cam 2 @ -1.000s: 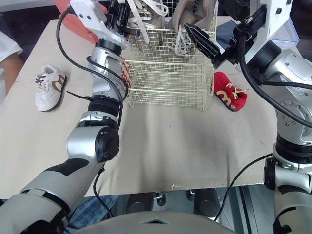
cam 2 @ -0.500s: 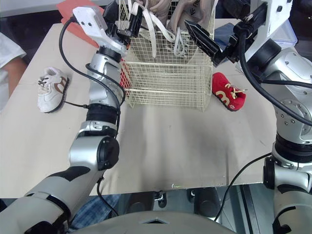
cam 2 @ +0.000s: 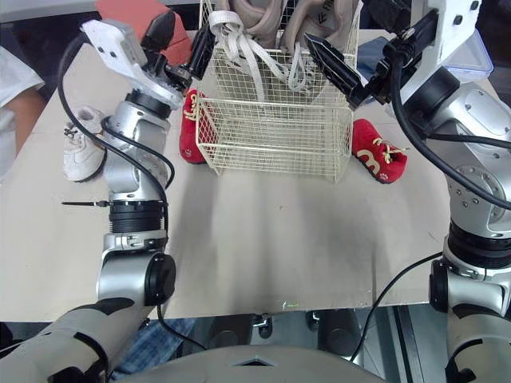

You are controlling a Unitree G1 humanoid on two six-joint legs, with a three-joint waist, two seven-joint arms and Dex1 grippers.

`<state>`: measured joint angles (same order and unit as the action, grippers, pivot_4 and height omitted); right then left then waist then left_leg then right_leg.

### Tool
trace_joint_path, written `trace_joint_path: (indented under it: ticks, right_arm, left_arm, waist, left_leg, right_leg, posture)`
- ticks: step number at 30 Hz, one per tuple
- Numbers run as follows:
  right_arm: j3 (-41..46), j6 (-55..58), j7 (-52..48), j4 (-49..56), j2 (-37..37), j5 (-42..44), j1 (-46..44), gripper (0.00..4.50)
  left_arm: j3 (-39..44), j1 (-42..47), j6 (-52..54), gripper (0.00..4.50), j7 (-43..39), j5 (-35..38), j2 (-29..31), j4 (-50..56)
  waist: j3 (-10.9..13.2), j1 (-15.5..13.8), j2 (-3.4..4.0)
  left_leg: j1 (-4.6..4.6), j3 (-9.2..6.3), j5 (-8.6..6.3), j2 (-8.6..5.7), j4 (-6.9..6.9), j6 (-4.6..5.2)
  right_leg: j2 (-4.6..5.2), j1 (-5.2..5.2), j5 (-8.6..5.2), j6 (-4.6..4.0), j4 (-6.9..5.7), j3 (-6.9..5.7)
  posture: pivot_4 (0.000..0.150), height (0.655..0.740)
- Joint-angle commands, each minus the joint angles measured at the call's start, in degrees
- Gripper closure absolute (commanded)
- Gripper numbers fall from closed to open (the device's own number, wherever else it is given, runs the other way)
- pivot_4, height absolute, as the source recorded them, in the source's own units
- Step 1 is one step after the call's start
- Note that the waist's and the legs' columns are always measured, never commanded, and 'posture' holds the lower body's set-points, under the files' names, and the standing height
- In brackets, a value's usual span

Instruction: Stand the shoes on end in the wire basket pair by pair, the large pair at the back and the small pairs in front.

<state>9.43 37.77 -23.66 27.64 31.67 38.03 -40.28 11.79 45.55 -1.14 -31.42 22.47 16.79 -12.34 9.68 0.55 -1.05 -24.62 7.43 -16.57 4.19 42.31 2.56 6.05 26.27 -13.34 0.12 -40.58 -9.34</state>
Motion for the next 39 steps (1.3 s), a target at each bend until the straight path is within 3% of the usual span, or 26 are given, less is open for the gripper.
trace_joint_path:
  ticks: [1,18,19,20,23,29,34,39]
  right_arm:
    - [0.8,-1.5,0.0,1.3,0.0,-0.3,-0.4,0.00]
    - [0.4,-2.4,0.3,1.7,-1.1,-1.5,0.0,0.00]
    - [0.4,-2.5,0.3,1.8,-1.3,-1.5,0.0,0.00]
    - [0.4,-2.6,0.4,1.9,-1.4,-1.6,0.1,0.00]
    - [0.8,-2.7,0.4,2.3,-1.4,-1.5,0.4,0.00]
    - [0.8,-2.7,0.1,2.6,-1.2,-1.3,1.2,0.00]
    - [0.6,-2.9,-0.2,2.3,-1.5,-1.1,1.1,0.00]
    - [0.4,-3.1,-0.7,1.8,-1.6,-1.2,0.8,0.00]
  left_arm:
    - [0.1,2.8,-0.5,0.04,-3.9,1.9,2.1,1.8]
    - [-7.0,22.2,0.7,0.04,-11.4,-6.6,5.0,-20.2]
    - [-7.0,23.0,0.3,0.56,-10.9,-6.9,4.7,-21.3]
    - [-6.9,23.5,-0.3,0.74,-10.3,-7.2,4.4,-22.3]
    - [-5.4,24.4,-1.3,2.26,-7.6,-6.8,3.1,-23.5]
    - [-3.7,19.7,1.6,4.41,-1.3,-6.2,0.7,-17.5]
    - [-0.5,16.1,5.8,4.43,11.6,-7.3,-1.2,-12.3]
    - [-1.5,12.6,12.5,4.43,18.5,-8.5,-2.8,-8.7]
  waist:
    - [0.0,0.0,0.00]
    - [0.0,0.1,-0.01]
    - [0.0,0.1,-0.01]
    - [0.0,0.1,-0.01]
    - [0.0,0.1,-0.01]
    - [0.0,0.0,-0.01]
    - [0.0,0.3,-0.01]
    - [0.0,0.3,0.00]
  left_leg:
    - [-0.01,-0.01,0.00,0.00,0.00,0.00]
    - [-0.09,-0.03,0.00,-0.06,-0.06,0.00]
    - [-0.09,-0.03,0.00,-0.06,-0.06,0.00]
    - [-0.09,-0.03,0.00,-0.05,-0.08,0.00]
    - [-0.10,-0.03,0.00,-0.04,-0.10,0.00]
    - [-0.12,-0.06,0.00,-0.02,-0.10,0.00]
    - [-0.08,-0.05,0.00,-0.02,-0.10,0.00]
    - [-0.03,-0.04,0.00,0.00,-0.10,0.00]
  right_leg:
    - [0.00,0.00,0.00,0.00,0.01,-0.01]
    - [-0.04,0.00,0.00,0.01,0.16,-0.11]
    - [-0.04,0.00,0.00,0.01,0.17,-0.10]
    - [-0.04,0.00,-0.01,0.01,0.19,-0.10]
    - [-0.03,0.00,0.00,0.01,0.22,-0.10]
    - [-0.02,0.00,0.00,0.01,0.25,-0.11]
    - [-0.02,-0.01,0.00,0.01,0.22,-0.07]
    - [-0.03,-0.01,0.00,0.01,0.16,-0.04]
  posture:
    - [0.150,0.6860]
    - [0.150,0.6860]
    - [0.150,0.6860]
    - [0.150,0.6860]
    - [0.150,0.6860]
    - [0.150,0.6860]
    - [0.150,0.6860]
    - [0.150,0.6860]
